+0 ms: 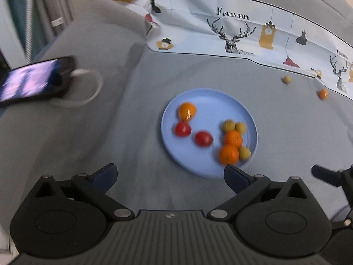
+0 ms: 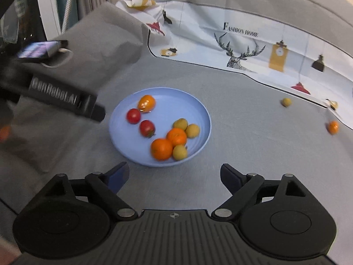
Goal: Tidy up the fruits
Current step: 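Raise both open tools away from the blue plate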
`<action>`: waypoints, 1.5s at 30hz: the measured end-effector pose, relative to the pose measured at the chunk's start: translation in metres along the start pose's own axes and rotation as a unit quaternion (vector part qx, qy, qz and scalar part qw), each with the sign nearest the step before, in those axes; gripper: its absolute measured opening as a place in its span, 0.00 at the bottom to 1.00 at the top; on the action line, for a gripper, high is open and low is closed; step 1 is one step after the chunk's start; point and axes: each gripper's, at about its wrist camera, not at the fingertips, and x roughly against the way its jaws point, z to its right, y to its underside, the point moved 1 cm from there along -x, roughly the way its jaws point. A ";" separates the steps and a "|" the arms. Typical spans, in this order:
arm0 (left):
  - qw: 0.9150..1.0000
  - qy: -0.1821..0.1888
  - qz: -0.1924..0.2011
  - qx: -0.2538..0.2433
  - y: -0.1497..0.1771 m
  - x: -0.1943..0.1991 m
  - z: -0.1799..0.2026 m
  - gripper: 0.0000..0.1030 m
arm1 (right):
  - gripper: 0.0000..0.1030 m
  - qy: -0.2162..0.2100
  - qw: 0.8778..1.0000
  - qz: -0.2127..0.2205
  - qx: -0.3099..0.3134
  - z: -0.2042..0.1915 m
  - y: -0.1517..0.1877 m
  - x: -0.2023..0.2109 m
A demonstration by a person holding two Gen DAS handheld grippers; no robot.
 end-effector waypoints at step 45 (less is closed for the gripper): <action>0.994 -0.038 0.095 -0.028 0.105 0.143 0.014 1.00 | 0.94 0.041 0.988 0.144 0.023 -0.059 0.068 0.178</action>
